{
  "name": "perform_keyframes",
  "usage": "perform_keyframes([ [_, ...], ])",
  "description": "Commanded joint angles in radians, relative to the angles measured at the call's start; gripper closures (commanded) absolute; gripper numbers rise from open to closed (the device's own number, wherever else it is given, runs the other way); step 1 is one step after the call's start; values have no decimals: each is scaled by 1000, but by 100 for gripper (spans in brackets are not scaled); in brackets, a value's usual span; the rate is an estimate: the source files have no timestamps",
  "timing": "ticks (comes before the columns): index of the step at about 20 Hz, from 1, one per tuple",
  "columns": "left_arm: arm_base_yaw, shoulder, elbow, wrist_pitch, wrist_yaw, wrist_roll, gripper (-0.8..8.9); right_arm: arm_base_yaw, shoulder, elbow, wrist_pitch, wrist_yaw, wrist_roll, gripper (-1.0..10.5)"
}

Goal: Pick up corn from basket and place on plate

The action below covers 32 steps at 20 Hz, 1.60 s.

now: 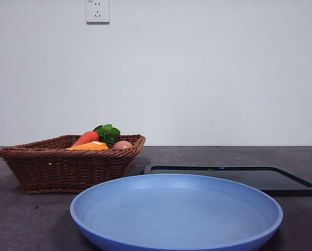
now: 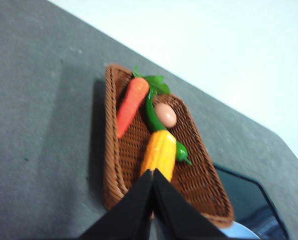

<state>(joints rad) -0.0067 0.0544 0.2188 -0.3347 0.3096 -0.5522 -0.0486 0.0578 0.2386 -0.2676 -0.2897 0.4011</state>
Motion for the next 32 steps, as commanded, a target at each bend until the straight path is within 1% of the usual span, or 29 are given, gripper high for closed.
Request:
perform_keyframes([
  [1, 2, 37, 72, -48, 44, 28, 808, 0, 47, 86, -68, -53, 9, 945],
  [4, 2, 92, 142, -113, 87, 75, 808, 1, 109, 166, -154, -114, -21, 945],
  [6, 2, 132, 186, -163, 111, 117, 808, 2, 160, 218, -215, -171, -51, 945],
  [11, 2, 249, 293, -300, 196, 225, 808, 17, 301, 336, -388, -287, -169, 945],
  [14, -1, 320, 344, -340, 245, 248, 808, 40, 389, 386, -472, -328, -211, 945],
  [18, -1, 403, 397, -394, 278, 292, 808, 82, 492, 434, -554, -343, -263, 945],
  [23, -1, 484, 430, -460, 293, 386, 808, 158, 611, 476, -631, -339, -319, 945],
  [25, -2, 507, 430, -461, 293, 386, 808, 195, 660, 483, -639, -339, -335, 945],
  [28, -1, 519, 430, -446, 293, 387, 798, 230, 709, 483, -629, -338, -334, 945],
  [29, -1, 520, 430, -439, 293, 387, 762, 230, 723, 483, -622, -339, -330, 937],
  [30, -1, 520, 430, -435, 293, 387, 697, 230, 733, 483, -619, -338, -330, 892],
  [32, -1, 521, 430, -430, 293, 386, 490, 230, 750, 483, -609, -338, -325, 718],
])
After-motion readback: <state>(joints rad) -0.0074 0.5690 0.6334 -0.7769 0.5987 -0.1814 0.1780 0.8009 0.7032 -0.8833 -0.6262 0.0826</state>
